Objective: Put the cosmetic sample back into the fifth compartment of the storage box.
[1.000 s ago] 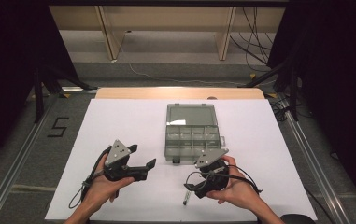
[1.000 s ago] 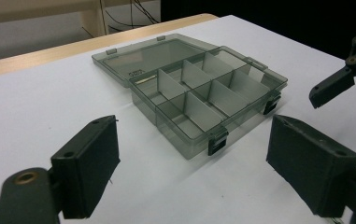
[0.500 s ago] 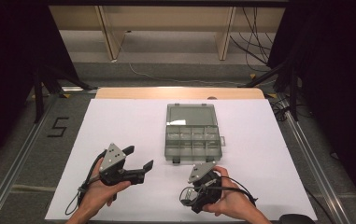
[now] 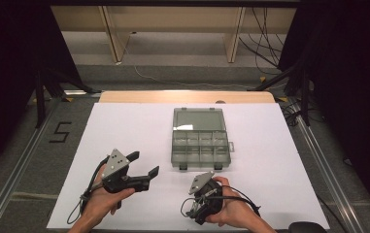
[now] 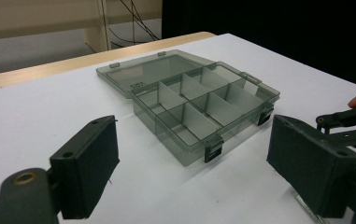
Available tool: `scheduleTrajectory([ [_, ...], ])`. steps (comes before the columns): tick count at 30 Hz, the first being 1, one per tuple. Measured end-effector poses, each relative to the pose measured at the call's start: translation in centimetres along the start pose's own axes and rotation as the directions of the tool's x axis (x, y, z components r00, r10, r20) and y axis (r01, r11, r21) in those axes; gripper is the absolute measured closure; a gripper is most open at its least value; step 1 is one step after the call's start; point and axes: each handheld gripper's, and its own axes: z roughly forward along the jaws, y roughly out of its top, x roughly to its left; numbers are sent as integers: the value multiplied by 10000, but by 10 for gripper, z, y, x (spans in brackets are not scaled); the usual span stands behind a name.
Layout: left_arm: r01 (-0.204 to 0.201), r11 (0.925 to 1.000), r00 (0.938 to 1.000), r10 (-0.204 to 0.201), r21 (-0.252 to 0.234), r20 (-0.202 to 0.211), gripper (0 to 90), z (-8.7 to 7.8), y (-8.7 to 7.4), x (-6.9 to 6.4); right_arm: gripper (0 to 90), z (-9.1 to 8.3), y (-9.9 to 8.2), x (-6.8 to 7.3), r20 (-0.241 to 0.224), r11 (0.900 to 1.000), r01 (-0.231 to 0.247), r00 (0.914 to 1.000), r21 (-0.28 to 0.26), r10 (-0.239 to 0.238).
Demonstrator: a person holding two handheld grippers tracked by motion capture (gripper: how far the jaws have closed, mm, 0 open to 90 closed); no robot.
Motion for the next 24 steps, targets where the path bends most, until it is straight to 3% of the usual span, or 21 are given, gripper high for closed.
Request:
scheduleTrajectory([
  [6, -86, 9999, 9999, 86, -58, 142, 158, -1, 0, -1, 188, 6, 0, -3, -203, 9997, 20, 9998, 226, -16],
  [13, -356, 9994, 9994, 356, 54, 18, 158, -6, -2, -1, 203, 10, 0, -3, -246, 9990, 93, 9997, 435, -82],
  [17, -315, 9995, 9995, 315, 79, -13, 158, -5, -2, 0, 215, 12, 0, -3, -245, 9984, 123, 9996, 552, -109],
  [24, -374, 9992, 9993, 374, 116, 21, 159, -4, -3, 1, 338, 10, 0, -5, -64, 9980, 248, 9997, 582, -245],
])
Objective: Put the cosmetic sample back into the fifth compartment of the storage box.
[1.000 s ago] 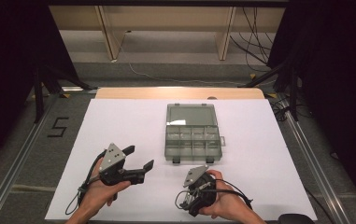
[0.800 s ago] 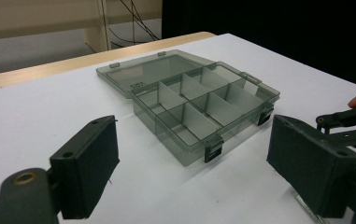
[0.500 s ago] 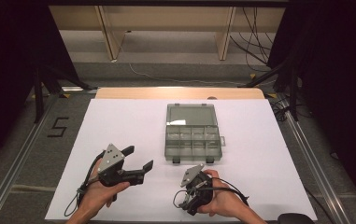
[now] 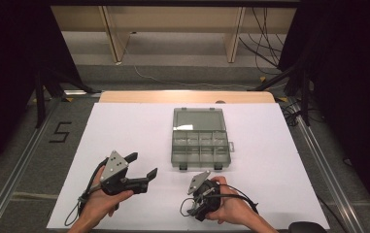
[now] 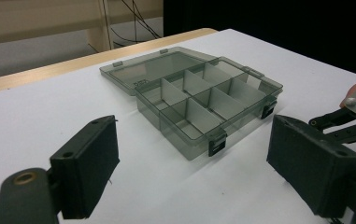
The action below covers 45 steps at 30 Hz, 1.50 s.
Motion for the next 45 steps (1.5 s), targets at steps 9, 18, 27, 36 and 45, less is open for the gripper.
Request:
scheduleTrajectory([
  [9, 65, 10000, 10000, -65, 36, -70, 159, 0, 0, 0, 403, -2, 2, 1, 40, 10000, -71, 10000, 56, 71],
  [18, 99, 9999, 9999, -99, 20, -84, 160, 1, 0, 1, 403, -17, 6, -8, 452, 9949, -358, 9982, -941, 402],
  [27, 84, 10000, 9999, -84, 28, -101, 160, 1, 0, 1, 403, -27, 15, -15, 753, 9814, -589, 9944, -1828, 737],
  [36, 112, 9999, 9999, -111, 43, -109, 160, 3, 0, 1, 403, -36, 25, -33, 1133, 9571, -573, 9892, -2840, 928],
  [45, 118, 9999, 9999, -118, -51, -98, 161, 2, 0, 2, 403, -41, 35, -46, 1313, 9476, -637, 9853, -3129, 1096],
])
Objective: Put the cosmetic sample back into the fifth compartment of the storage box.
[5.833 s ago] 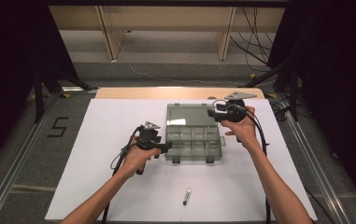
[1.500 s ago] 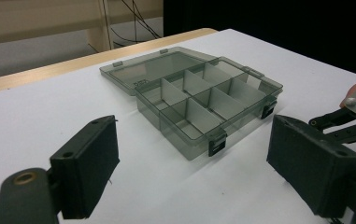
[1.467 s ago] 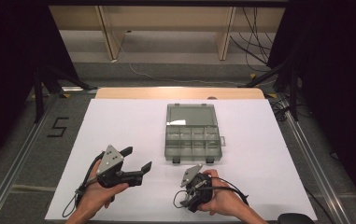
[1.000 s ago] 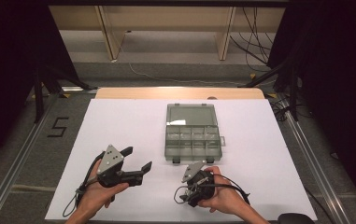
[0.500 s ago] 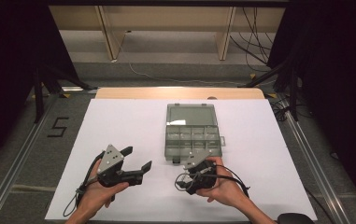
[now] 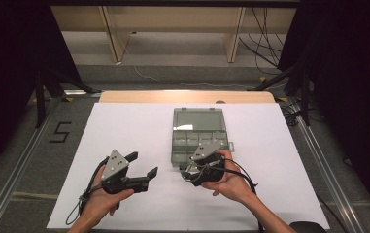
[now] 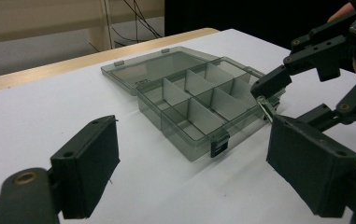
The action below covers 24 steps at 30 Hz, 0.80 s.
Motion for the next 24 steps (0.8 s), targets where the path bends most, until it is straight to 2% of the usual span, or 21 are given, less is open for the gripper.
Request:
scheduleTrajectory([
  [1, -56, 10000, 10000, 56, 0, 34, 161, 0, 0, 0, 403, 1, 2, -1, 70, 9999, 77, 9999, -121, -76],
  [2, 111, 9999, 9999, -111, -7, 3, 161, 0, 0, 0, 403, 2, 3, 0, 179, 9997, 54, 9998, -250, -50],
  [3, 123, 9999, 9999, -123, -5, 0, 161, 0, 0, 0, 403, 0, 5, 0, 28, 9999, -21, 10000, -132, 21],
  [5, -26, 10000, 10000, 26, 45, -34, 161, 0, 0, 0, 403, 1, 9, -1, 195, 9995, 126, 9997, -302, -121],
  [6, -20, 10000, 10000, 20, 41, -19, 161, 0, 0, 0, 403, 1, 11, -1, 138, 9995, 63, 9999, -314, -59],
  [11, -4, 10000, 10000, 4, 95, 1, 161, 1, 0, -1, 403, 9, 17, -8, 431, 9987, 146, 9990, -480, -125],
  [12, -1, 10000, 10000, 1, 91, 17, 161, 1, 0, -1, 403, 9, 18, -8, 251, 9993, 99, 9996, -358, -90],
  [14, -4, 10000, 10000, 4, 95, 8, 161, 1, 0, -1, 403, 13, 20, -10, 522, 9984, 168, 9985, -542, -140],
  [18, 9, 10000, 10000, -10, 95, 20, 161, 0, 0, 0, 403, 18, 26, -14, 446, 9991, 98, 9990, -403, -80],
  [24, 9, 10000, 10000, -10, 96, 21, 161, 1, 0, -1, 403, 31, 29, -21, 755, 9992, 42, 9971, -409, -11],
])
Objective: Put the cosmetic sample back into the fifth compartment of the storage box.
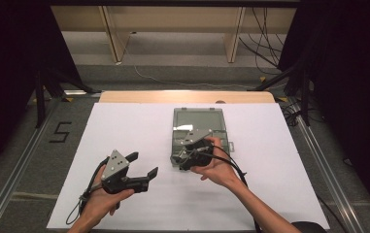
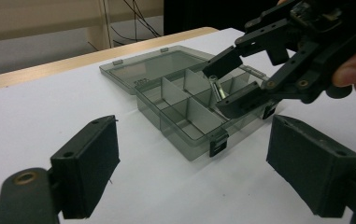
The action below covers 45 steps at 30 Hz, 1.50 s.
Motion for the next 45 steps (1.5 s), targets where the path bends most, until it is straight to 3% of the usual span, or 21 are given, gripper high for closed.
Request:
scheduleTrajectory([
  [9, 38, 10000, 10000, -38, -5, 19, 161, 0, 0, 0, 403, 14, 1, -5, 24, 9990, -230, 9997, 392, 229],
  [23, 13, 10000, 10000, -13, -33, 23, 161, 0, 1, 0, 402, 30, -2, -9, 309, 9980, -364, 9989, 526, 348],
  [27, 99, 9999, 9999, -100, -95, -55, 161, -1, 1, 3, 402, 33, -4, -9, 172, 9958, -635, 9979, 660, 624],
  [31, 166, 9998, 9998, -167, -129, -57, 161, -1, 1, 3, 364, 36, -5, -10, 124, 9941, -594, 9982, 907, 585],
  [33, 159, 9998, 9999, -159, -72, -53, 161, -1, 1, 3, 323, 36, -5, -9, 267, 9943, -749, 9970, 760, 731],
  [38, 155, 9998, 9999, -156, -90, -74, 160, -1, 1, 4, 322, 26, -3, -18, 345, 9954, -860, 9958, 413, 846],
  [45, 373, 9993, 9992, -374, -95, -110, 159, 1, 1, 5, 283, 7, -4, -33, 188, 9903, -1376, 9903, -172, 1379],
])
